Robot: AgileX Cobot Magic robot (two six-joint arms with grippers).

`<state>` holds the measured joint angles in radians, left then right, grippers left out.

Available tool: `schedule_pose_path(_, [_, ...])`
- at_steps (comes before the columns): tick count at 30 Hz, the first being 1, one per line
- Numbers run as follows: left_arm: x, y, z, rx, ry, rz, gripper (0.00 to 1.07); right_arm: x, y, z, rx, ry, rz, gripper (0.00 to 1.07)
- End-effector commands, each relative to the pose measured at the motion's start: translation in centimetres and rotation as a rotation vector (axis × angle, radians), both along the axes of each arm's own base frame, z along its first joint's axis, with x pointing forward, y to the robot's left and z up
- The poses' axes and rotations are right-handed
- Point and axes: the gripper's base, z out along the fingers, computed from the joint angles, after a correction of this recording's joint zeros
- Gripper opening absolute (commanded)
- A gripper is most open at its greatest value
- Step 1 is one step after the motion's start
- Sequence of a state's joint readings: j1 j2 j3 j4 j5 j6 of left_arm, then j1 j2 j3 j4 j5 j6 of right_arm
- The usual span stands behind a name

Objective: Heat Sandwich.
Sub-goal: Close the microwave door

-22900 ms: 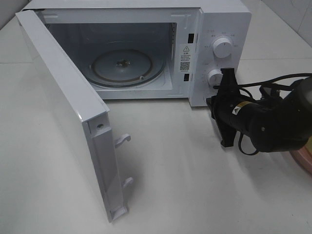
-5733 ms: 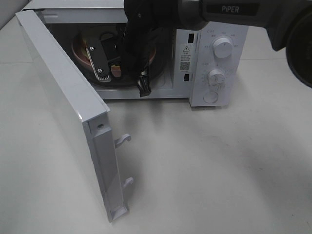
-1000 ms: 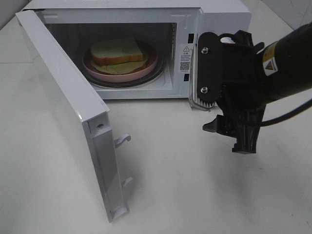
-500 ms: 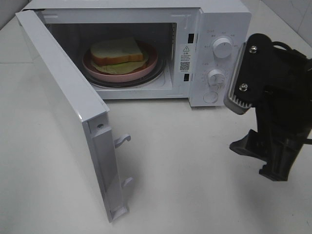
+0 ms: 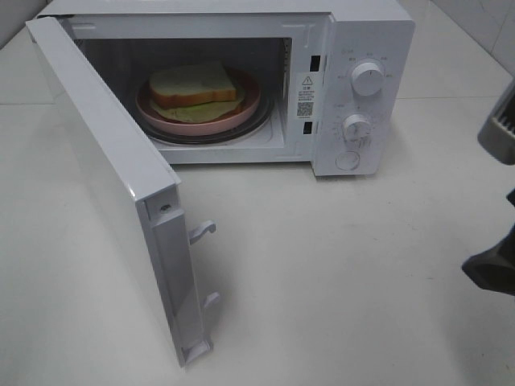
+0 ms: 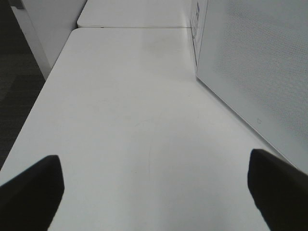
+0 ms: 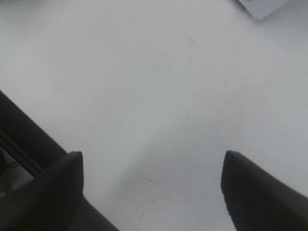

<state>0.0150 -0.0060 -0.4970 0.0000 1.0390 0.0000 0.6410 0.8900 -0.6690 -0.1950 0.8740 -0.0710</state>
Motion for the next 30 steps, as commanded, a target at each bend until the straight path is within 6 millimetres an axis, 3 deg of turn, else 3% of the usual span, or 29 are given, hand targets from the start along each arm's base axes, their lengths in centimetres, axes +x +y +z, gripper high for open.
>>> schedule_pose_path(1, [-0.3, 0.0, 0.0, 0.000, -0.027, 0.004, 0.98, -1.2, -1.0, 0.3, -0.001, 0.030, -0.060, 0.76])
schedule_pose_path(13, [-0.3, 0.0, 0.0, 0.000, -0.027, 0.004, 0.98, -4.6, -3.7, 1.5, 0.038, 0.036, -0.165, 0.76])
schedule_pose_path(19, [-0.3, 0.0, 0.0, 0.000, -0.027, 0.004, 0.98, -6.7, -5.4, 2.6, 0.141, -0.076, -0.189, 0.76])
schedule_pose_path(30, [-0.3, 0.0, 0.0, 0.000, -0.027, 0.004, 0.98, -8.9, -7.8, 0.9, 0.245, -0.256, -0.407, 0.76])
